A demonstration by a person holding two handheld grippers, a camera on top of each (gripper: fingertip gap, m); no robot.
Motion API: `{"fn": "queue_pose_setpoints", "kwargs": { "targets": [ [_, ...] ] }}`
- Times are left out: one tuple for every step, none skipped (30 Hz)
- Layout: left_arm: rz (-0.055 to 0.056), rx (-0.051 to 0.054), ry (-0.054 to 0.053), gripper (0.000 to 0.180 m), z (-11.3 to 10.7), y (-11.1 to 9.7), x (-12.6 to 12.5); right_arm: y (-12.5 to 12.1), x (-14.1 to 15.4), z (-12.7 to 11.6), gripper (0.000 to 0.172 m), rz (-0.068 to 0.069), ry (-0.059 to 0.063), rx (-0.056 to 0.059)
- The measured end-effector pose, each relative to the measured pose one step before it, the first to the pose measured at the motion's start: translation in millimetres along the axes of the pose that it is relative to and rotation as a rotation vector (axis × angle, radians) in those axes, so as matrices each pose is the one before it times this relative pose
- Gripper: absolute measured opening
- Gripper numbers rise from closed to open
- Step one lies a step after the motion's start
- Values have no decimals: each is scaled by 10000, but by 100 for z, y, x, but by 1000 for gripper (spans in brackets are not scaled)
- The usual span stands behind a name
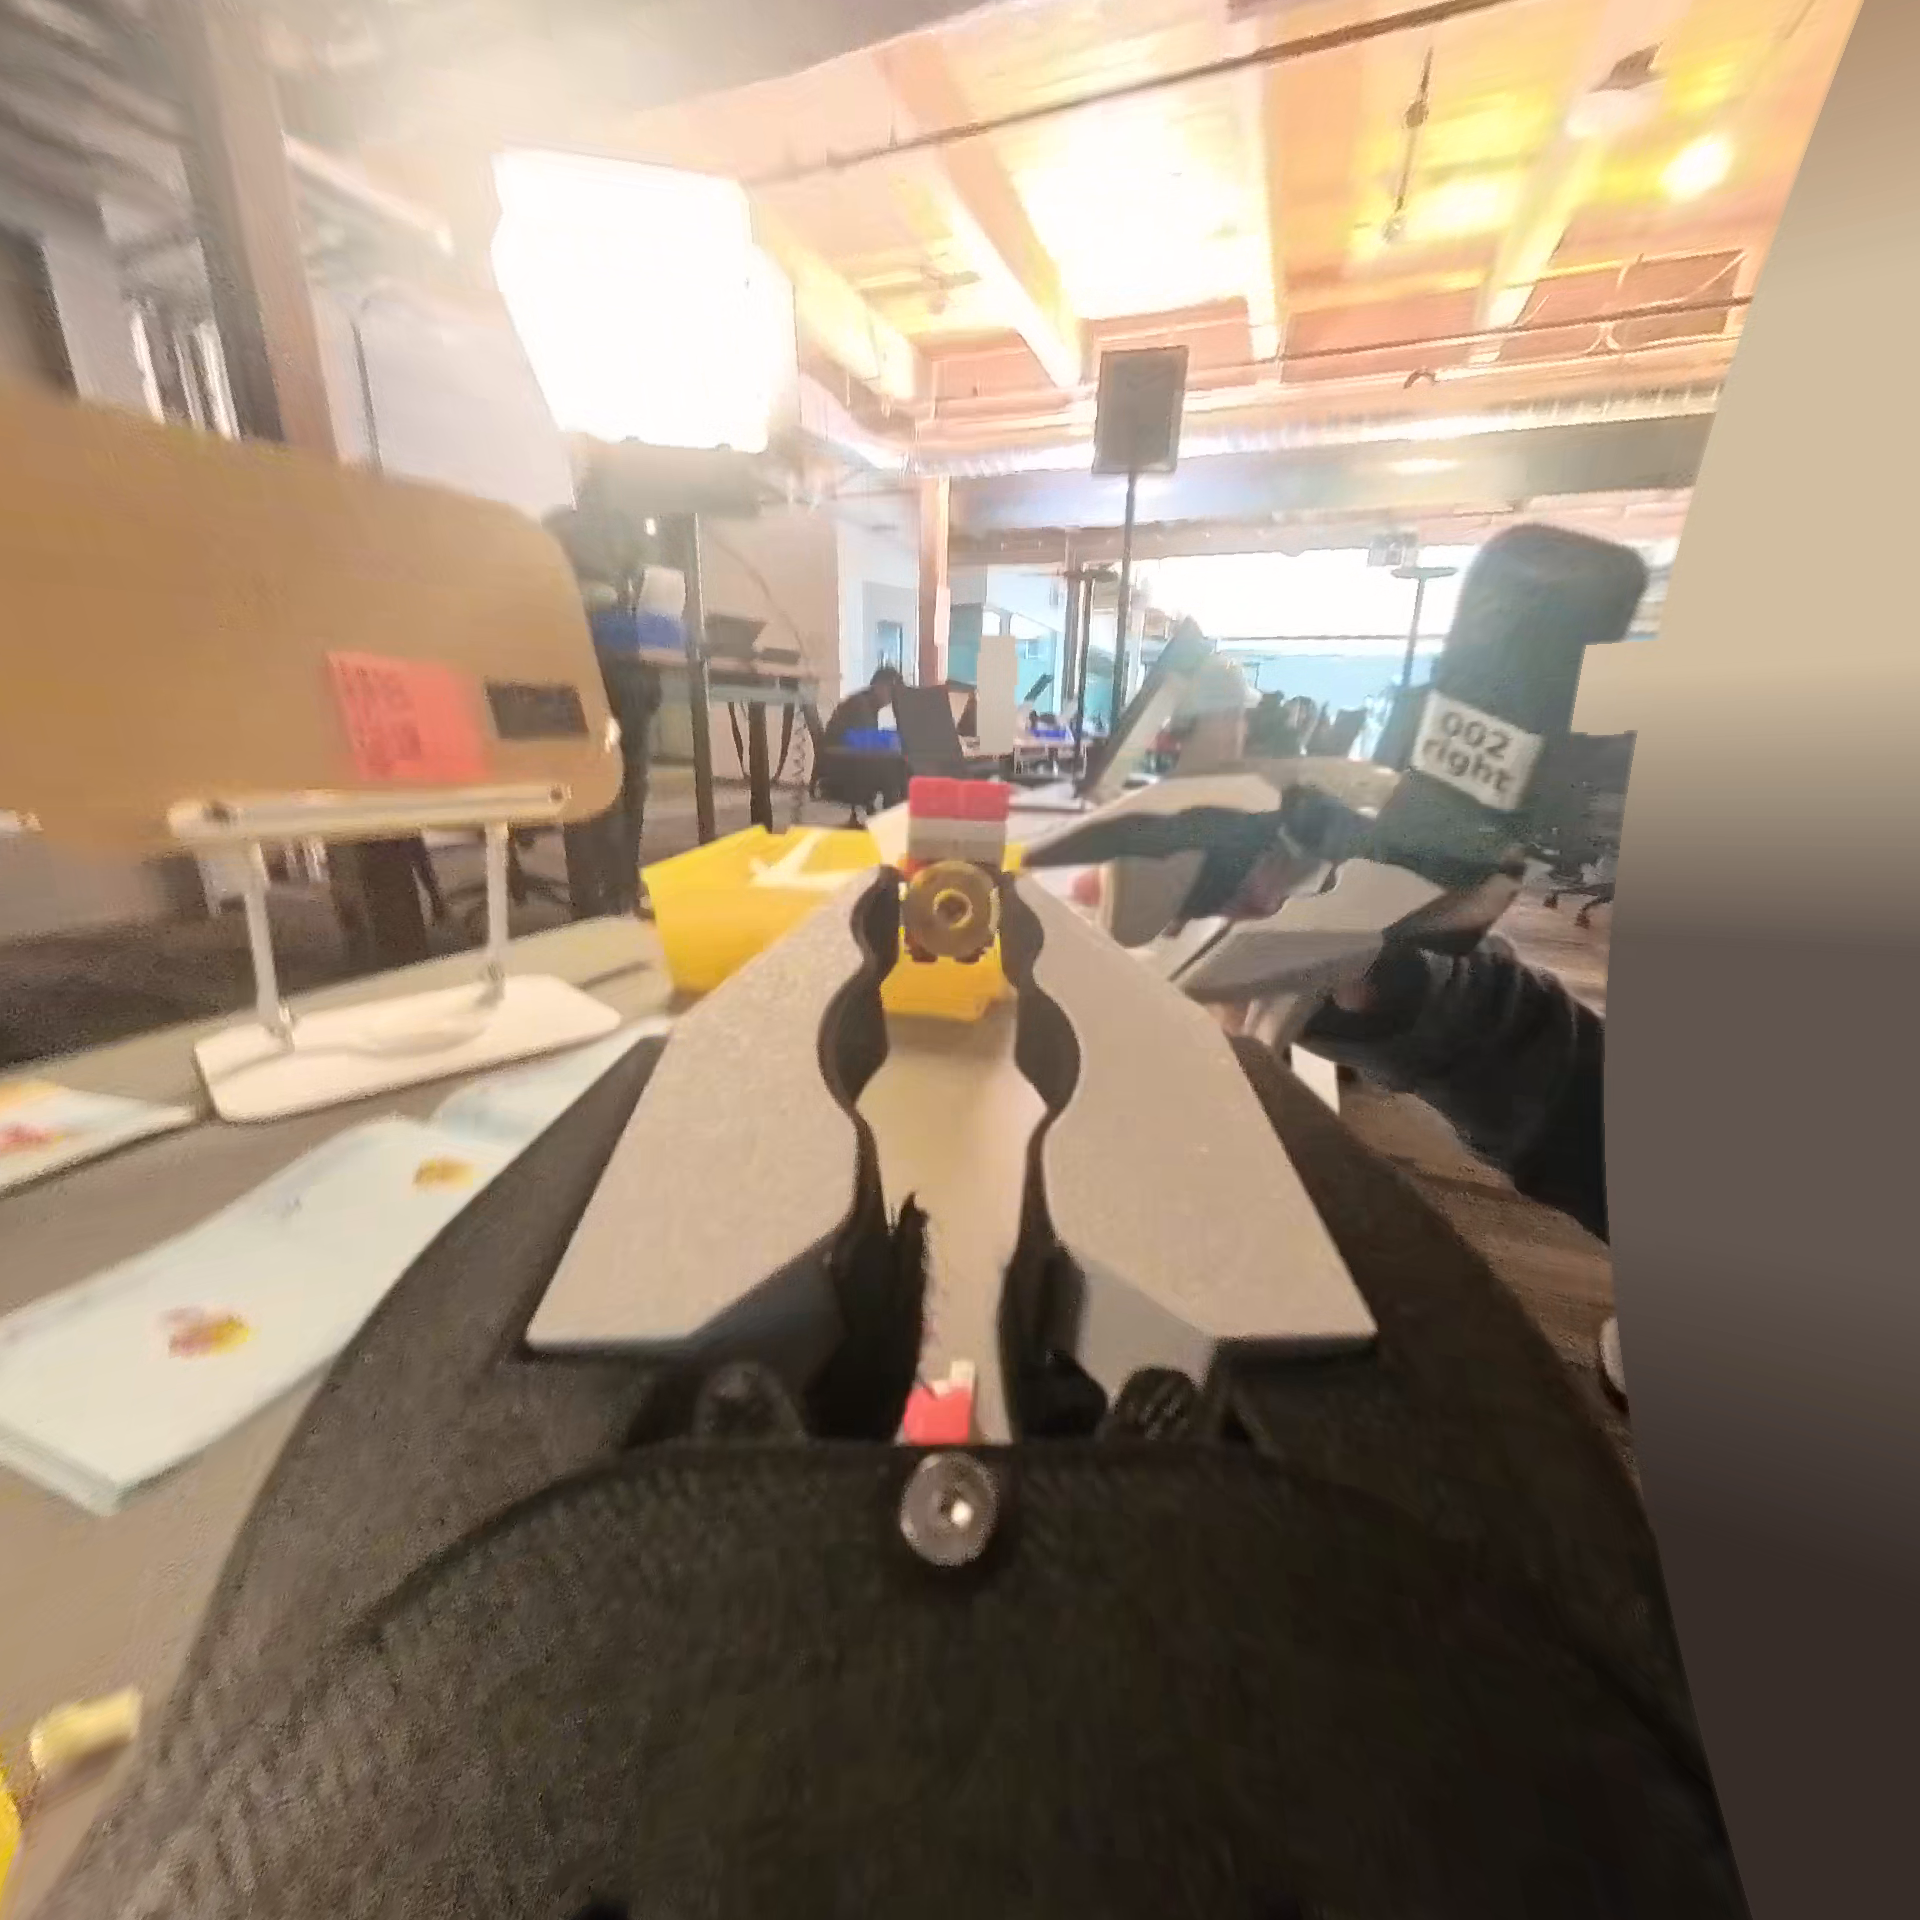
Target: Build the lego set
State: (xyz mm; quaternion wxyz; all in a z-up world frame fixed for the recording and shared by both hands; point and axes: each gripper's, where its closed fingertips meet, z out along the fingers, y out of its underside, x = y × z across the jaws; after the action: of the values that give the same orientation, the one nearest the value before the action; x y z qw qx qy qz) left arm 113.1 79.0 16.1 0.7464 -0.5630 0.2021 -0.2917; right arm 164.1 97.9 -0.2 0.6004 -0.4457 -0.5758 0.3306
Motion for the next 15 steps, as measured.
{"fn": "queue_pose_setpoints", "kwargs": {
  "targets": [
    [-323,-265,-87,17,-242,923,-307,1804,-462,275,57,705,-232,-293],
    [-213,-65,-83,17,-226,656,-259,1561,-75,243,56,456,16,-90],
    [-66,32,-60,17,-238,483,-221,1493,397,163,56,209,301,-57],
    [51,-41,-167,17,-220,544,-399,1465,870,76,55,54,544,-111],
    [203,-145,-312,17,-203,666,-635,1345,1255,28,54,-17,716,-126],
    [328,-207,-391,17,-181,747,-761,1173,1508,10,52,14,789,-118],
    [358,-228,-386,17,-144,813,-761,1021,1681,34,50,124,780,-127],
    [332,-234,-331,17,-133,873,-667,894,1660,124,49,250,650,-132],
    [316,-222,-281,17,-108,926,-562,736,1507,229,49,328,454,-111],
    [128,-228,-283,17,-70,794,-543,543,1370,303,49,328,318,-37],
    [-196,-235,-167,17,-74,218,-373,282,1281,357,49,288,238,55],
    [12,87,26,17,-90,-195,-63,-80,1219,367,49,253,199,195],
    [-8,178,-84,16,-98,-211,-184,-264,1273,378,49,255,218,306],
    [-140,29,-76,16,-73,-40,-198,-291,1343,387,49,294,272,339],
    [-130,-36,-38,17,-34,100,-127,-374,1275,377,47,328,247,416]
  ]
}}
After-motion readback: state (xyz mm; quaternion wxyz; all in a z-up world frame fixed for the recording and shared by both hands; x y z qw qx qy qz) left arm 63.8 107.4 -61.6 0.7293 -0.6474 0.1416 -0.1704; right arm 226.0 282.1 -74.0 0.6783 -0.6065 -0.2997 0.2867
